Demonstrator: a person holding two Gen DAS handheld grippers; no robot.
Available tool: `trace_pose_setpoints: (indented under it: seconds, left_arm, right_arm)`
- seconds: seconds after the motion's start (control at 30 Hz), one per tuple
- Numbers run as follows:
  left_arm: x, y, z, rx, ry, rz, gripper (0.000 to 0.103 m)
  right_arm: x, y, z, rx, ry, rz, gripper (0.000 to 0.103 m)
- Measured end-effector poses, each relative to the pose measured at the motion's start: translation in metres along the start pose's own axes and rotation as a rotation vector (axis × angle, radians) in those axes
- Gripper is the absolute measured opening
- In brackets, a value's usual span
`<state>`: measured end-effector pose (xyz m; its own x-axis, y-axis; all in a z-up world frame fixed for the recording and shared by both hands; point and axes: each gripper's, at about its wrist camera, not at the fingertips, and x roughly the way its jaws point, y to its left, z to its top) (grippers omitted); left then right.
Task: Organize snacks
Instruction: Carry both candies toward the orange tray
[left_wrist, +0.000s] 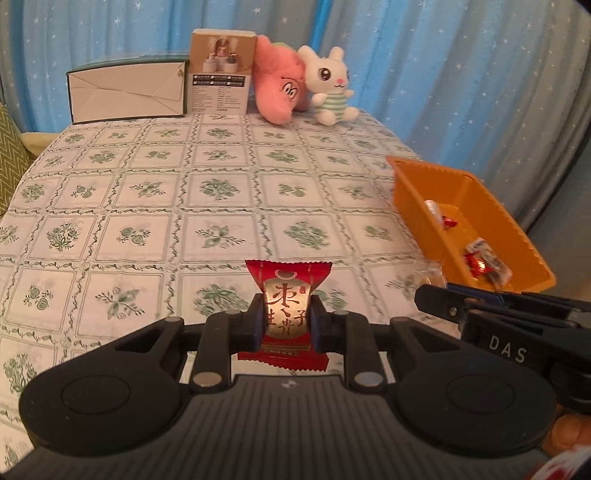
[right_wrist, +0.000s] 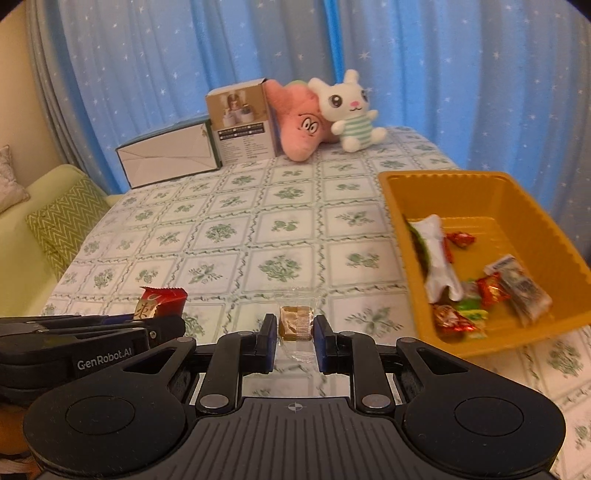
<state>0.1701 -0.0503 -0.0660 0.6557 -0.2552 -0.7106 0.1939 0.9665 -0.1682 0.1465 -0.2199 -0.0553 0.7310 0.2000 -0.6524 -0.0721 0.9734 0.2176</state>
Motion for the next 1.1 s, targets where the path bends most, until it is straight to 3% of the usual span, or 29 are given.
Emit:
trace_pose_setpoints:
  seconds: [0.43,1.1]
  left_arm:
    - [-0.041,-0.052,-0.016,0.04,-0.017,-0.055,0.021]
    - [-0.059,-0.125,-0.014,0.139,-0.023,-0.141,0.021]
  right_arm:
    - [-0.063,-0.027,-0.019,0.041,-0.035,-0.059,0.021]
    - [-0.121,-0.085,-0.033,0.096,-0.088,-0.158,0.021]
